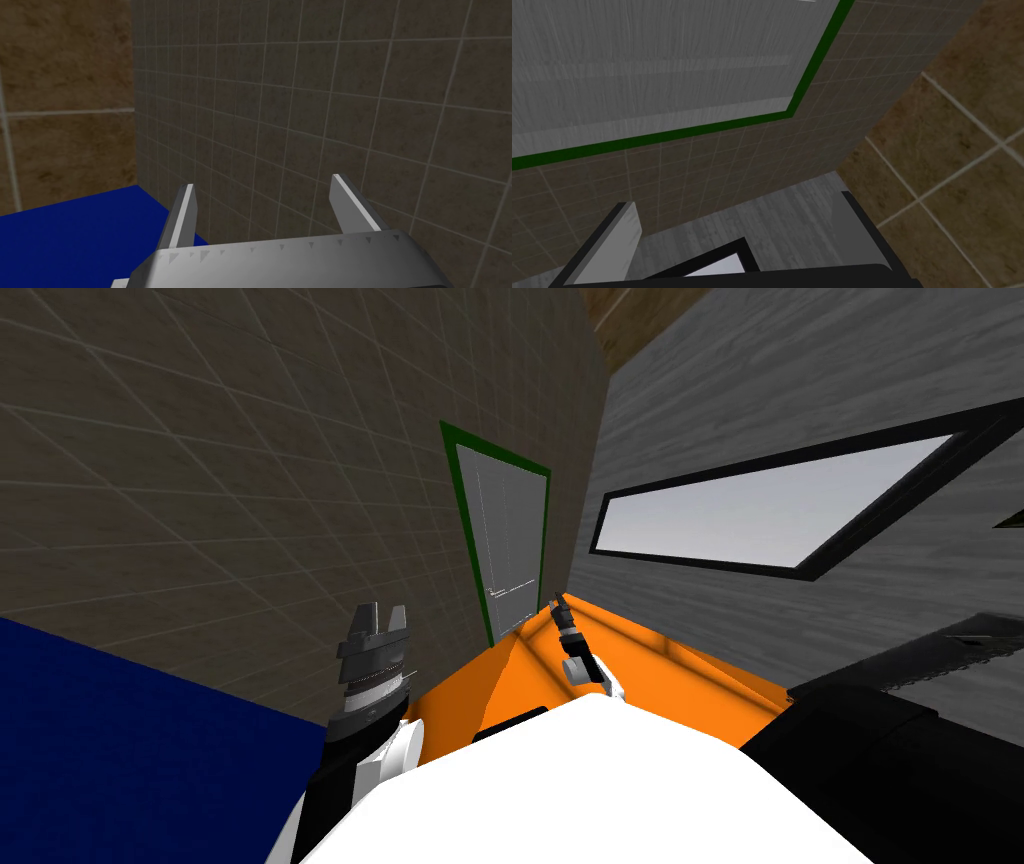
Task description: Pull the door open
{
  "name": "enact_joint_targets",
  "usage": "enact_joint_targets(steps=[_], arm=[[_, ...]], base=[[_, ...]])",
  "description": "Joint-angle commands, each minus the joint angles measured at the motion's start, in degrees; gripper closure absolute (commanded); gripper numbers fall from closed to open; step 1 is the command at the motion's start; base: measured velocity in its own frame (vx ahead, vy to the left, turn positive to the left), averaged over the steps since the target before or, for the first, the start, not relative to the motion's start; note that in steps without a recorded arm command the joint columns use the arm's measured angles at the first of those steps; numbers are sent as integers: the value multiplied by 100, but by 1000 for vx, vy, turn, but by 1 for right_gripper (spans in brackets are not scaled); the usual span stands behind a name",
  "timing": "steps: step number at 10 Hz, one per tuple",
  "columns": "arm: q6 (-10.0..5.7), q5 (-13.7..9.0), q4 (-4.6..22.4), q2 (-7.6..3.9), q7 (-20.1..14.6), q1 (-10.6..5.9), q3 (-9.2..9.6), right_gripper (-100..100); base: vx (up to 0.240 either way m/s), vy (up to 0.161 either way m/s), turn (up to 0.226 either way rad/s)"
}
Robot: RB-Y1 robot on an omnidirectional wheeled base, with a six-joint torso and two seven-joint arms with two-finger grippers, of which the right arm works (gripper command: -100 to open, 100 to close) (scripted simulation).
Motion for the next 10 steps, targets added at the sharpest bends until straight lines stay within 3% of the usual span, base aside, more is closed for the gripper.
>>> enact_joint_targets(steps=[1, 4, 5, 6, 8, 9, 10], arm=[[-74, 19, 286, -21, -25, -108, 7, -100], [-151, 26, 626, -57, -60, -213, -2, -100], [-229, 33, 869, -92, -96, -318, -11, -100], [-229, 33, 913, -92, -96, -318, -11, -100], [-385, 48, 1331, -162, -168, -531, -29, -100], [-385, 48, 1496, -162, -168, -531, -29, -100], [-464, 56, 1700, -195, -205, -639, -38, -100]], base=[[60, 0, 110], [46, 1, 72], [54, 5, 91], [50, 3, 66], [72, 0, 162], [63, -6, 53], [66, 2, 78]])
